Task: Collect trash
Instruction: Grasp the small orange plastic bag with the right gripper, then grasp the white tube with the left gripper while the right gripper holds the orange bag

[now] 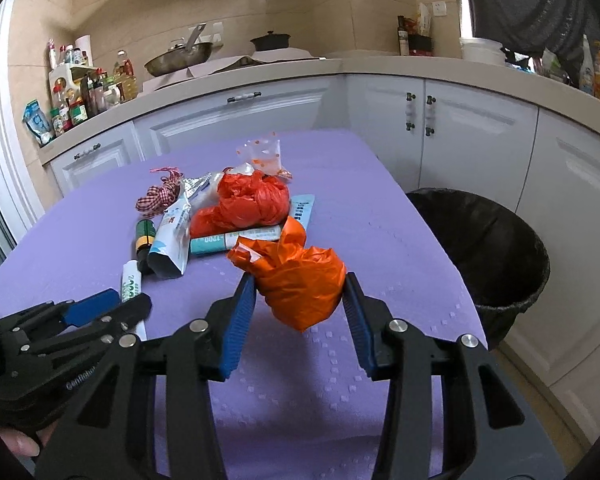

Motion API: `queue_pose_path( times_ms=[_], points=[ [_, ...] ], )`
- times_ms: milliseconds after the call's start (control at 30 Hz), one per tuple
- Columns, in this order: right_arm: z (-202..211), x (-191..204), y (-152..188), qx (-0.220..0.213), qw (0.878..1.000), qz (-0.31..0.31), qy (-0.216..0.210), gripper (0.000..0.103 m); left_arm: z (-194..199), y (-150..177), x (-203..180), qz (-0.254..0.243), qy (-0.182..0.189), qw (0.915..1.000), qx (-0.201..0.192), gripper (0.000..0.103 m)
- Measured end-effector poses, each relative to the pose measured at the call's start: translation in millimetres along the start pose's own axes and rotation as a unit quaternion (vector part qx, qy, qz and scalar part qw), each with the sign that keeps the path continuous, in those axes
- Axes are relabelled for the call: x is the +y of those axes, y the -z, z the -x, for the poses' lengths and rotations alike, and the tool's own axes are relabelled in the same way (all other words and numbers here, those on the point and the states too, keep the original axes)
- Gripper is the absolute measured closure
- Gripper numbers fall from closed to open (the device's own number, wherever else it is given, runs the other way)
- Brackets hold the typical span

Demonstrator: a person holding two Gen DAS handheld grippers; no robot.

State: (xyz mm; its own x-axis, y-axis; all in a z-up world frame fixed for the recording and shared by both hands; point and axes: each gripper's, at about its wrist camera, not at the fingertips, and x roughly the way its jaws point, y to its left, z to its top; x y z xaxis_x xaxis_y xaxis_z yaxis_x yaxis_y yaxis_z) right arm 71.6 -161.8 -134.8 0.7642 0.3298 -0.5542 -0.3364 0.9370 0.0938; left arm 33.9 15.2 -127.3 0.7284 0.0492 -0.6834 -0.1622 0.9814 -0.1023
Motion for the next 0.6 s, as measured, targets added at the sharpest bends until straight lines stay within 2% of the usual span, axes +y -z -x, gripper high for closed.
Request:
queue_pose_path(
  times_ms=[100, 200, 467, 600],
  points=[
    [-1.7, 1.2, 0.3, 0.001, 1.0, -0.001, -0.001, 0.06, 0.8, 1.8, 6.0, 0.008, 0.009, 0.9999, -0.002, 0.082],
    [-2.8, 0.7, 1.6, 0.002, 1.0, -0.003, -0.003, 0.06, 2.6, 3.1, 15.2, 0.019, 0.025, 0.9995, -0.003, 0.087],
    [-4.9, 7.7, 5.9, 0.006, 1.0, -0.008, -0.006, 0.06, 12.5, 4.5, 30.4, 0.02, 0.018, 0.9996, -0.009, 0.091],
    [-2.0, 10.6, 4.4, 0.002, 1.0, -0.007, -0.003, 0.06, 24.8, 2.3, 41.6, 0.028, 0.011, 0.9992, -0.027, 0.091]
  ],
)
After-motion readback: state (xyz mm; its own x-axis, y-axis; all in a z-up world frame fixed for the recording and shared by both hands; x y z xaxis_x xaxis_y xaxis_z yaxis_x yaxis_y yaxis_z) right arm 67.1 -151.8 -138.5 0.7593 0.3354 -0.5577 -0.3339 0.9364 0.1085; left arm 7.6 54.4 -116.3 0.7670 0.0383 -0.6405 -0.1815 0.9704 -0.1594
